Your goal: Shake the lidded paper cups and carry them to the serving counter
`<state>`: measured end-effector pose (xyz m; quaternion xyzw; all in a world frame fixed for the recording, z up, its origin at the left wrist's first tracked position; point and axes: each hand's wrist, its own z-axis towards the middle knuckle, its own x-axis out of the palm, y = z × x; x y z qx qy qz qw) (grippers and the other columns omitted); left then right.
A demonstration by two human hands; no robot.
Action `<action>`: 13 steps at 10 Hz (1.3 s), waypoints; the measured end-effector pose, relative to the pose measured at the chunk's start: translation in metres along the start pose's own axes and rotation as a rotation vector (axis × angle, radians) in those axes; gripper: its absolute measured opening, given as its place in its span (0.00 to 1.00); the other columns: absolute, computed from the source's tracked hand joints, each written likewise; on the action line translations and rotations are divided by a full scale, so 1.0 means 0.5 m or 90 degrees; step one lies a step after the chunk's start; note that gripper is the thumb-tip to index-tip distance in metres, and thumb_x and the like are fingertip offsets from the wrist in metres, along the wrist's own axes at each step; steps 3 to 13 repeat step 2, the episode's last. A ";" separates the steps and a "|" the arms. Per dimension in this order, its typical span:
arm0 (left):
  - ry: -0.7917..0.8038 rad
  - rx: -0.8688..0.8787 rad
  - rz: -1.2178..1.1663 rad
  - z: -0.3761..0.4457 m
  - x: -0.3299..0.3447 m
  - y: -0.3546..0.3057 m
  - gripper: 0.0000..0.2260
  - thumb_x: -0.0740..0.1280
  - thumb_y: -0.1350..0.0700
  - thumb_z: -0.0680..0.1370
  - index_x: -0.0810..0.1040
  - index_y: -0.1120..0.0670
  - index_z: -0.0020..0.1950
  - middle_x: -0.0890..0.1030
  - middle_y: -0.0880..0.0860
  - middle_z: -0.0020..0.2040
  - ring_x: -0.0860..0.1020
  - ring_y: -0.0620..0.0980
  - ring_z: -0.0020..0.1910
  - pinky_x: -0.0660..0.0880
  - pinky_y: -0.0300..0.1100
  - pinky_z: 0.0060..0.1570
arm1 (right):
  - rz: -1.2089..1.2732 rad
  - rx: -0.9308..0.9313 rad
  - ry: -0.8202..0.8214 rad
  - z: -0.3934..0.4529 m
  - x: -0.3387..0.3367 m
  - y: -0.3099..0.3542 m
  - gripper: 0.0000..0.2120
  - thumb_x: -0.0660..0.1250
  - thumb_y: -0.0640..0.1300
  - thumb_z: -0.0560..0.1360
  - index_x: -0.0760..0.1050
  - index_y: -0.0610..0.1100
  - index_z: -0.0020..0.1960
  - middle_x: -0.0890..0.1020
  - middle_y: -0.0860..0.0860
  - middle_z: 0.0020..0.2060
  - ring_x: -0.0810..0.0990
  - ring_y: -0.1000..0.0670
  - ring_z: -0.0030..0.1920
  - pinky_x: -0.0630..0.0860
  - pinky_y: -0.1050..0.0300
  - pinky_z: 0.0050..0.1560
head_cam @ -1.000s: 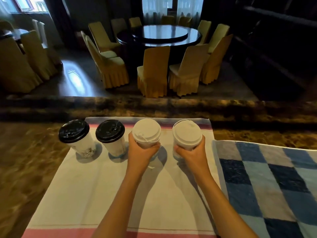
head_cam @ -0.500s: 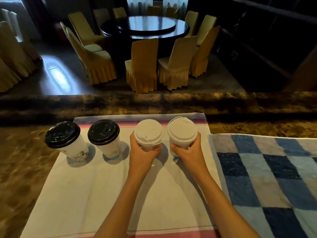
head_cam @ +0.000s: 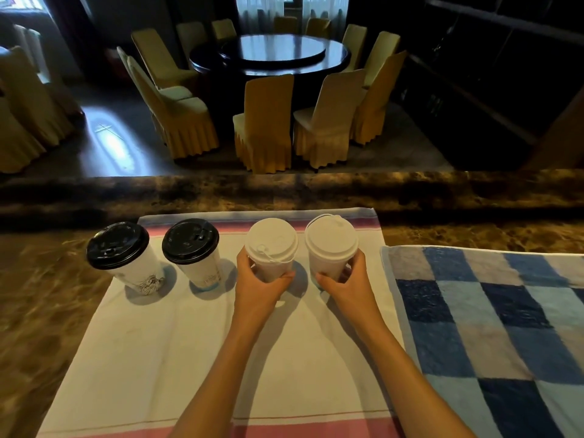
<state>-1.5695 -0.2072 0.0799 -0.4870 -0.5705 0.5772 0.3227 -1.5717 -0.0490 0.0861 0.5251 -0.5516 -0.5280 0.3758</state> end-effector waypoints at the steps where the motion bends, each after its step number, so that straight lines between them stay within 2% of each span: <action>1: -0.034 -0.052 0.034 0.003 0.008 0.012 0.42 0.78 0.51 0.71 0.57 0.48 0.78 0.66 0.53 0.78 0.69 0.57 0.75 0.72 0.58 0.68 | 0.042 -0.004 0.022 -0.002 -0.011 -0.002 0.30 0.68 0.45 0.78 0.58 0.51 0.74 0.66 0.47 0.76 0.68 0.42 0.74 0.73 0.51 0.65; 2: -0.037 -0.039 0.062 -0.023 -0.002 0.018 0.42 0.78 0.51 0.72 0.56 0.46 0.79 0.65 0.52 0.79 0.67 0.57 0.76 0.72 0.58 0.68 | -0.035 0.012 0.025 -0.016 -0.021 0.016 0.36 0.72 0.51 0.74 0.57 0.52 0.76 0.67 0.49 0.76 0.69 0.43 0.74 0.72 0.46 0.67; 13: -0.037 -0.039 0.062 -0.023 -0.002 0.018 0.42 0.78 0.51 0.72 0.56 0.46 0.79 0.65 0.52 0.79 0.67 0.57 0.76 0.72 0.58 0.68 | -0.035 0.012 0.025 -0.016 -0.021 0.016 0.36 0.72 0.51 0.74 0.57 0.52 0.76 0.67 0.49 0.76 0.69 0.43 0.74 0.72 0.46 0.67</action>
